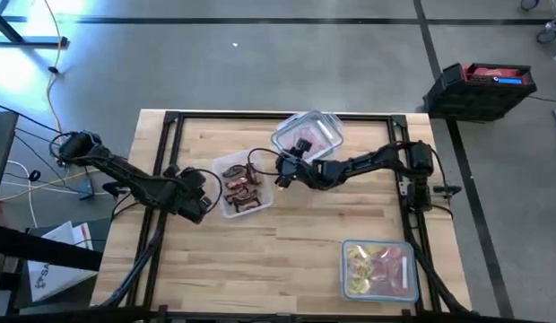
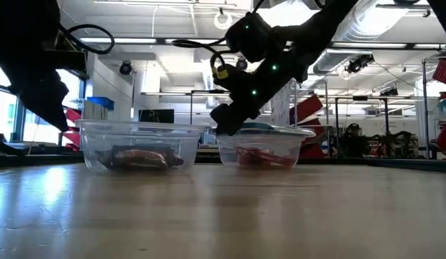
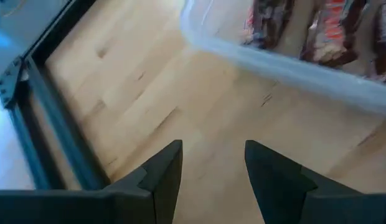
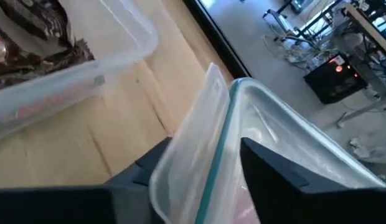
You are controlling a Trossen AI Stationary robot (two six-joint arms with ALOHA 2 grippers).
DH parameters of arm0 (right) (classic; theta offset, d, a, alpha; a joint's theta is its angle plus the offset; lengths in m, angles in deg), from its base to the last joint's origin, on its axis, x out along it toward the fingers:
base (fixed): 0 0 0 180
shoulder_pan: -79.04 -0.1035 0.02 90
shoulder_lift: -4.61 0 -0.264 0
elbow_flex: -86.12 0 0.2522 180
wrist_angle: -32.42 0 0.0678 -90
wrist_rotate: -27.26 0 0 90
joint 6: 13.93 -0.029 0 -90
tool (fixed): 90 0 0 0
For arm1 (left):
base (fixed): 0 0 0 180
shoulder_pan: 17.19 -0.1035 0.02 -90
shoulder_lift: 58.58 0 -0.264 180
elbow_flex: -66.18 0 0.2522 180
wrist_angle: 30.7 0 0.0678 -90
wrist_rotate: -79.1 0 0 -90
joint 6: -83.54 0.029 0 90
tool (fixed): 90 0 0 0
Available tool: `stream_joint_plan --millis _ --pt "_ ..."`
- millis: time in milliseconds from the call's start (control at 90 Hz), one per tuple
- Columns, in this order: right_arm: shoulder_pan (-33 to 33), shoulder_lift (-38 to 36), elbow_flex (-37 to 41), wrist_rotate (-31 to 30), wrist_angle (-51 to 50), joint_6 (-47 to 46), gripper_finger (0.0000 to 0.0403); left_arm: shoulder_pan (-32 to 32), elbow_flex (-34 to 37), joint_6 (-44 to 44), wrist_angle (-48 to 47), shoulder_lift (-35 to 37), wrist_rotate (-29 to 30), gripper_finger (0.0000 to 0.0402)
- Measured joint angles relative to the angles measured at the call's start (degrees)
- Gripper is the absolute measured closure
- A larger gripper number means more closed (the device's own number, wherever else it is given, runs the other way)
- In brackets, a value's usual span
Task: Sort candy
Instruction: Close the transparent bin
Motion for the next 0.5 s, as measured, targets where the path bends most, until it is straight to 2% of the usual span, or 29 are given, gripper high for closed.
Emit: stream_joint_plan --millis 167,222,367,500 --pt "-0.46 -0.20 -0.15 -0.38 0.55 -3.87 0.0373 0.00 2.06 5.57 10.14 0.04 -9.18 0.0243" --pt "-0.92 -0.22 -1.03 -0.69 0.50 -4.00 0.0393 0.02 3.00 7.36 13.28 0.04 -10.96 0.0243" --pt "-3.12 -0.22 -5.04 -0.76 0.45 -0.56 0.0397 -0.14 5.60 11.67 18.83 0.04 -13.51 0.0243" --pt "-5.56 -0.22 -9.75 3.06 0.49 3.50 0.0401 -1.03 7.18 14.02 19.73 0.04 -12.80 0.0243"
